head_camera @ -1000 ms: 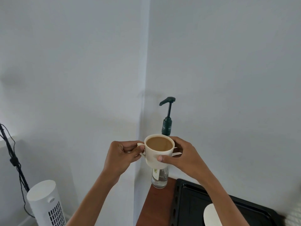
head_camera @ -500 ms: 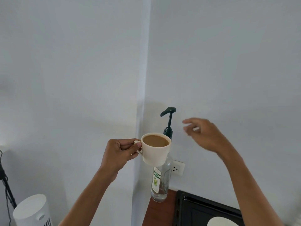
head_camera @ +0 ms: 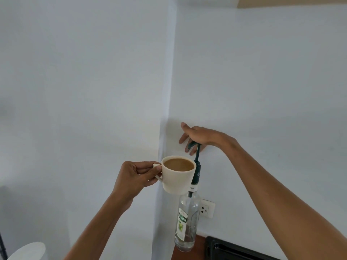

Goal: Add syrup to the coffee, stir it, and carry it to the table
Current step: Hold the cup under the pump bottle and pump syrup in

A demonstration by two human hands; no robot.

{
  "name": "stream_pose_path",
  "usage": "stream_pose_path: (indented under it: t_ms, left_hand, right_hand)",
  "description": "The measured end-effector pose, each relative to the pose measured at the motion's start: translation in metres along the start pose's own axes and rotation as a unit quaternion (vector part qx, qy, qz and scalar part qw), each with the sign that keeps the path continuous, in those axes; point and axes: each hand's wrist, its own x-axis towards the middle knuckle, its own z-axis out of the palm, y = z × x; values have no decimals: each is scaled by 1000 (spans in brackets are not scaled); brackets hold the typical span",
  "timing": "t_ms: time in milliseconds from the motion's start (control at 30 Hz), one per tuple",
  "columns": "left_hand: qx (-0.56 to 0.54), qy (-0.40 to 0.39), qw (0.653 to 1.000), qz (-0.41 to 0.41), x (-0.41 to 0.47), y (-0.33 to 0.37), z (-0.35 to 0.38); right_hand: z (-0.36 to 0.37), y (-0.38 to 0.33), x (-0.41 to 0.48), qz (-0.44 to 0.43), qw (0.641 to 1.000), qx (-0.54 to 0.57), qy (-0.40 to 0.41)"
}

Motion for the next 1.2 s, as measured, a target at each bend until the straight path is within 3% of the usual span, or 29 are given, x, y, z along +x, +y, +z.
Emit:
stream_pose_path:
  t_ms: [400, 1200]
  left_hand:
    - [-6, -10, 1000, 2, 15, 8, 3]
    - [-10, 2, 1000, 18, 21, 22, 9]
  right_hand:
    - [5, 12, 15, -20, 1000, 18, -6]
    - [13, 31, 25, -55, 996, 45, 54]
